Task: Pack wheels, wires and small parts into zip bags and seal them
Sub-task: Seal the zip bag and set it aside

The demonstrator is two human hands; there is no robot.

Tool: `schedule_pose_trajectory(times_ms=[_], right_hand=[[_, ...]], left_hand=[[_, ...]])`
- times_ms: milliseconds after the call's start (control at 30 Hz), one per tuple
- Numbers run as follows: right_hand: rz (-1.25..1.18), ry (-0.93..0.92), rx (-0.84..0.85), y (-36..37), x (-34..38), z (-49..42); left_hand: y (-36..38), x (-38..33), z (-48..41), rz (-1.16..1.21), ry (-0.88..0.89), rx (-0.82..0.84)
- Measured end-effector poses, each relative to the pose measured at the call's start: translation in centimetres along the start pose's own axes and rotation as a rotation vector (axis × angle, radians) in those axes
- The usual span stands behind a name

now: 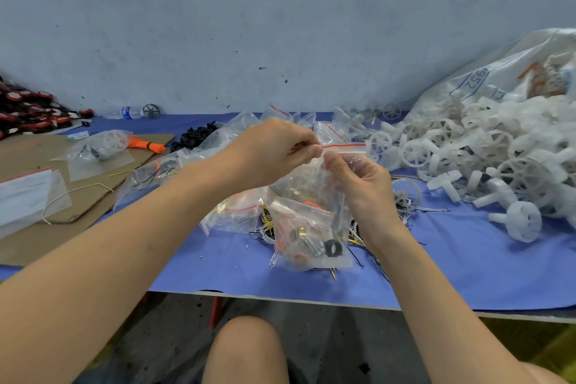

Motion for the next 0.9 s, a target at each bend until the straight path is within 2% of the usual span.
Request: schedule_pose_trajectory(times_ms=[200, 600, 900], right_hand=[[0.05, -0.012, -0.019, 0.2, -0.1, -0.1], [0.001, 0.011, -0.098, -1.0, -0.6, -0.3], [0.009, 0.023, 0.052, 0.7, -0.5, -0.1]], left_hand=[[0.2, 0.0, 0.0, -0.051, -0.023, -0.01], [0.7, 1.4, 0.1, 0.104, -0.097, -0.015], [0.2, 0.6, 0.4, 0.07, -0.052, -0.025]])
Point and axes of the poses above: each hand's wrist, its own z-axis away from the middle knuckle, its own y-axis out of the palm, x = y × z, the point moved 8 cm from there along -z, towards the middle knuckle, and after that the axes turned 14 degrees about -z, right-handed, at the moved point
